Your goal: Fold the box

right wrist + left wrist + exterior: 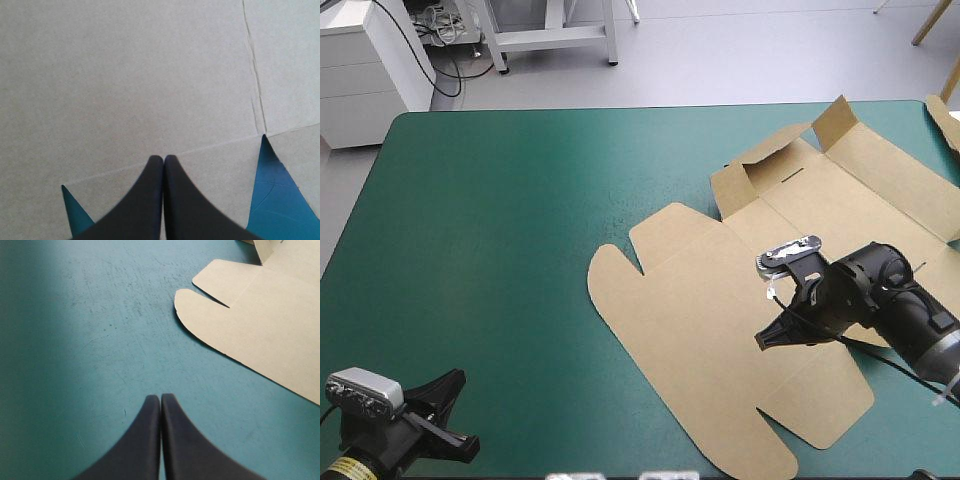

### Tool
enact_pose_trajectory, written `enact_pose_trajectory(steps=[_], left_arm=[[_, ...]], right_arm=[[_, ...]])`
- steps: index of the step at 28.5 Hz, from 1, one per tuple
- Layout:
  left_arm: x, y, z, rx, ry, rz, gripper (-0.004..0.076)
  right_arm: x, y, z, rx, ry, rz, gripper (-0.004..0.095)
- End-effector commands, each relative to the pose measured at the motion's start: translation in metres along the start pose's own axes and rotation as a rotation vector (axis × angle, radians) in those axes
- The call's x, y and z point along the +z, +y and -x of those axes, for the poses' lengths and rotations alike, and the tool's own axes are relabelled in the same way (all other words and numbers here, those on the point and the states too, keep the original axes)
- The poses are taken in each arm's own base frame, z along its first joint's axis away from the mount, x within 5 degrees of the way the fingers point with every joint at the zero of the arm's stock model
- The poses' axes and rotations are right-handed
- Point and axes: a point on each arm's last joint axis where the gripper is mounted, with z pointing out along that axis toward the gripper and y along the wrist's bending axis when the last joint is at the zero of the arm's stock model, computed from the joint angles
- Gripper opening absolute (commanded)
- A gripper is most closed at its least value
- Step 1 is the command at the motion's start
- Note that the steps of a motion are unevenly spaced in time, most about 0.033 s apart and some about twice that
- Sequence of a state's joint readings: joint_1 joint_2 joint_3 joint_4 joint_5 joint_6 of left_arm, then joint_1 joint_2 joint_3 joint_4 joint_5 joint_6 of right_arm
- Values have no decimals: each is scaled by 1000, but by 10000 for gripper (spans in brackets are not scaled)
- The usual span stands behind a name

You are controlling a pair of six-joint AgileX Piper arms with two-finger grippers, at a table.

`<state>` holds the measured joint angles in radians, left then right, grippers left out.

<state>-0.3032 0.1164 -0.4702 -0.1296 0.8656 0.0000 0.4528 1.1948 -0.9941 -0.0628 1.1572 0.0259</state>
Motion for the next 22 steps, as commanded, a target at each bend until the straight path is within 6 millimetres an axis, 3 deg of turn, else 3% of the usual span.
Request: enact_pose_trajectory(steps=[1, 22], left_arm=[[-2, -2, 13, -15, -76, -10, -8], [-2, -2, 13, -15, -76, -10, -8]], right_arm=[[-11, -2, 1, -4, -52, -17, -21], [-12, -3, 2, 45, -58, -18, -21]])
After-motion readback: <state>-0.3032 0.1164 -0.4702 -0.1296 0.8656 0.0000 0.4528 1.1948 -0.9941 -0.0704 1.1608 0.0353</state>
